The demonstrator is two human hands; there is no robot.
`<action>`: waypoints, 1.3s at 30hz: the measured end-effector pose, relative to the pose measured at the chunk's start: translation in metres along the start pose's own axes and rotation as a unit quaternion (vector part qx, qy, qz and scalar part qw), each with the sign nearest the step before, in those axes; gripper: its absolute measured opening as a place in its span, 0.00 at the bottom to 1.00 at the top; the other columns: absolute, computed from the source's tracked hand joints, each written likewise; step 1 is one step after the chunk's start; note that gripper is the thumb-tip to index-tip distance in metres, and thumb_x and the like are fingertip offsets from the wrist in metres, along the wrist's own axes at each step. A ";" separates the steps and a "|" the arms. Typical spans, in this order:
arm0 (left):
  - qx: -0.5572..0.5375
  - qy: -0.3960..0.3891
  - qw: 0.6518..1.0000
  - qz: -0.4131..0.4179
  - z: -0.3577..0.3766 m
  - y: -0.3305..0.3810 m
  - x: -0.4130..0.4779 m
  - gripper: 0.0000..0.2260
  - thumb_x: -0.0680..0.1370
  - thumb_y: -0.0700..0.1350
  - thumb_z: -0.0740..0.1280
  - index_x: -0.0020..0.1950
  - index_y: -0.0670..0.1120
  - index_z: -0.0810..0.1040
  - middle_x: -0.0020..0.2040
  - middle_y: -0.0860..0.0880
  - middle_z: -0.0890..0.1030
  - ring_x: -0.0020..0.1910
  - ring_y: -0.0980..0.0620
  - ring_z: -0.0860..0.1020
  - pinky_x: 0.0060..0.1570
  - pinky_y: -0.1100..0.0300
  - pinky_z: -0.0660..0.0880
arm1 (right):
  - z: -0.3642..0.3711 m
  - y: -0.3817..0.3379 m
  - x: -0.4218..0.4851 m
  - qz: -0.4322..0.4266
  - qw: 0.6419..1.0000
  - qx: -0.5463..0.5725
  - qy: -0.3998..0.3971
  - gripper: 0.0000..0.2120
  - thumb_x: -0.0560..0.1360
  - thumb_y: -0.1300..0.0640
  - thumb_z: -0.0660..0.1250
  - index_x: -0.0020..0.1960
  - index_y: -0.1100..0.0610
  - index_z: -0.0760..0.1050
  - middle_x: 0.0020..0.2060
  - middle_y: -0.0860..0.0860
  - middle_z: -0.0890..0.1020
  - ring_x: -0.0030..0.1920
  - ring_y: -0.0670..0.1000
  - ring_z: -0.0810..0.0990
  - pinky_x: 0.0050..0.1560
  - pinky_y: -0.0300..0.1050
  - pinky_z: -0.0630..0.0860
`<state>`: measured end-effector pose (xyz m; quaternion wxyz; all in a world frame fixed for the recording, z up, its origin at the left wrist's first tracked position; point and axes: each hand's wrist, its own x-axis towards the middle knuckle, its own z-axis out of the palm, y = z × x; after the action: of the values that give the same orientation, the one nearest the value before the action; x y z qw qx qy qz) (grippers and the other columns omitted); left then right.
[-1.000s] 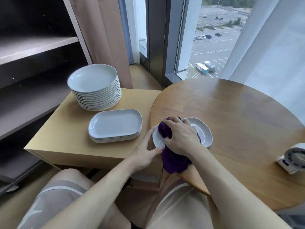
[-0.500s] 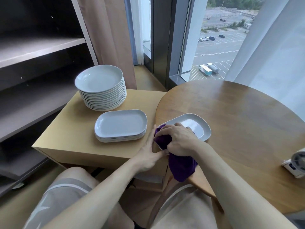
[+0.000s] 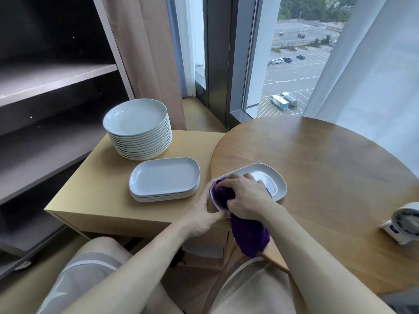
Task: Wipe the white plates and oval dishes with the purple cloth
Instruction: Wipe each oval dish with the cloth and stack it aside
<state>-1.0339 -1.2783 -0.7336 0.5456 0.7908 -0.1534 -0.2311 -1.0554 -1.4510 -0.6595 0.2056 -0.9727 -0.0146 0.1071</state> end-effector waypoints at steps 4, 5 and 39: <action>0.002 0.005 1.000 0.002 0.002 0.003 -0.004 0.43 0.66 0.63 0.77 0.73 0.76 0.55 0.73 0.69 0.66 0.71 0.75 0.62 0.72 0.66 0.61 | 0.002 0.008 0.005 0.043 0.998 -0.001 0.051 0.25 0.73 0.56 0.62 0.66 0.38 0.75 0.65 0.40 0.73 0.64 0.52 0.67 0.59 0.55 0.64; 0.004 0.004 1.000 0.000 0.003 0.004 -0.004 0.43 0.65 0.64 0.76 0.73 0.76 0.55 0.74 0.69 0.65 0.71 0.75 0.61 0.71 0.67 0.60 | 0.001 0.012 0.006 0.059 0.996 0.005 0.063 0.24 0.74 0.56 0.61 0.67 0.38 0.74 0.66 0.41 0.72 0.65 0.53 0.67 0.61 0.56 0.65; 0.059 -0.054 0.996 -0.035 -0.004 -0.003 0.003 0.39 0.79 0.60 0.70 0.80 0.70 0.47 0.81 0.65 0.53 0.77 0.63 0.54 0.72 0.66 0.53 | -0.015 -0.002 -0.014 0.010 0.998 -0.035 -0.051 0.17 0.73 0.56 0.66 0.57 0.40 0.80 0.58 0.43 0.74 0.56 0.51 0.68 0.54 0.51 0.64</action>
<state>-1.0295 -1.2759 -0.7360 0.4804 0.8130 -0.1682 -0.2826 -1.0661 -1.4562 -0.6426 0.1689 -0.9728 -0.0191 0.1576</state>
